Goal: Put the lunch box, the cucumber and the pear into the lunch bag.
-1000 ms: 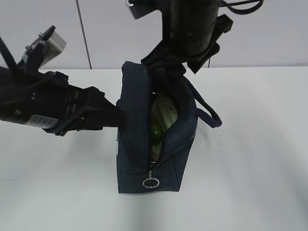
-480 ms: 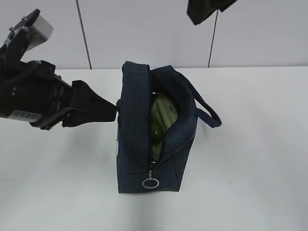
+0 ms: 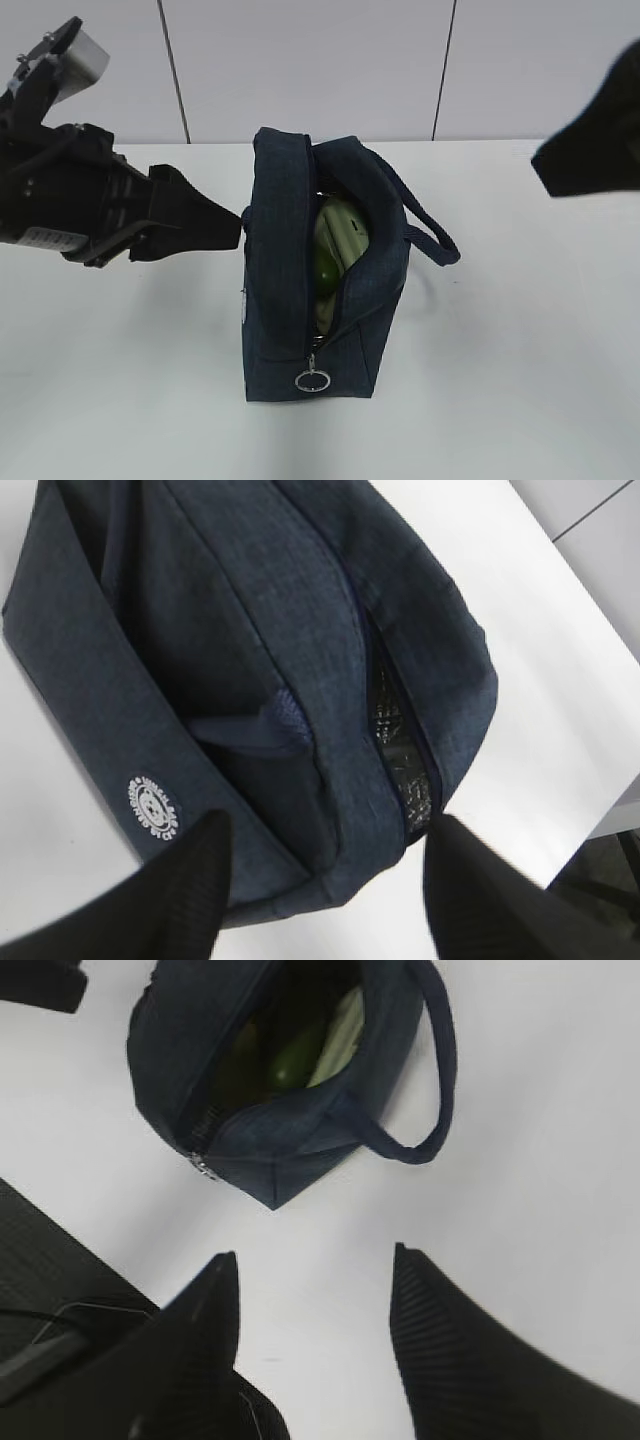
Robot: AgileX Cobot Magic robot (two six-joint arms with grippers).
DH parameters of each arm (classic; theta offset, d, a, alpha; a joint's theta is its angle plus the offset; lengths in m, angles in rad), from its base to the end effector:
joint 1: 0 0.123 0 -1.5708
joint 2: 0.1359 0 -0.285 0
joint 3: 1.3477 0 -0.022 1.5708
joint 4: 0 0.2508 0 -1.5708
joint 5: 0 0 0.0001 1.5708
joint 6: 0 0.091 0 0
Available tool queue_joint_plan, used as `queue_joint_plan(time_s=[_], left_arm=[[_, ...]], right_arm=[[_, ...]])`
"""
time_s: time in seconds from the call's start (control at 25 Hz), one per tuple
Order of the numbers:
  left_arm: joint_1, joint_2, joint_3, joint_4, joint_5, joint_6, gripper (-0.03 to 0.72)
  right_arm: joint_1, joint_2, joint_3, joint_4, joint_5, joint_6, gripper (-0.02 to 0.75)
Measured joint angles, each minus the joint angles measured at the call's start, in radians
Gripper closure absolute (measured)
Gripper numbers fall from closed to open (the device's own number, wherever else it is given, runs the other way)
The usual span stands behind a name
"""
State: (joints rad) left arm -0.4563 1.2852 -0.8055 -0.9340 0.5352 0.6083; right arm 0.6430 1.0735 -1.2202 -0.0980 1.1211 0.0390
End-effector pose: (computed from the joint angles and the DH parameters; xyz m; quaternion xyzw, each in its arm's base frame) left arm 0.2163 -0.1478 0.2737 0.1759 0.8796 -0.3178 0.3072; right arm 0.1612 0.1107 0.3989 -0.2849 0.8969 0.0661 0.3318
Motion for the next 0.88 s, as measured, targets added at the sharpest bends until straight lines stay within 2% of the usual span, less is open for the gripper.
queue_joint_plan(time_s=[0.2,0.52,0.76,0.88], left_arm=[[0.000,0.000,0.000,-0.002,-0.002,0.000,0.316],[0.000,-0.001,0.000,-0.004,-0.013,0.000,0.316],[0.000,-0.001,0.000,-0.008,-0.026,0.000,0.316],[0.000,-0.002,0.000,-0.009,-0.033,0.000,0.316]], right_arm=[[0.000,-0.184,0.275,0.033,-0.193,0.000,0.347],[0.000,-0.247,0.538,0.129,-0.493,-0.002,0.350],[0.000,-0.197,0.690,0.159,-0.774,0.000,0.447],[0.000,-0.153,0.750,0.160,-0.896,0.000,0.461]])
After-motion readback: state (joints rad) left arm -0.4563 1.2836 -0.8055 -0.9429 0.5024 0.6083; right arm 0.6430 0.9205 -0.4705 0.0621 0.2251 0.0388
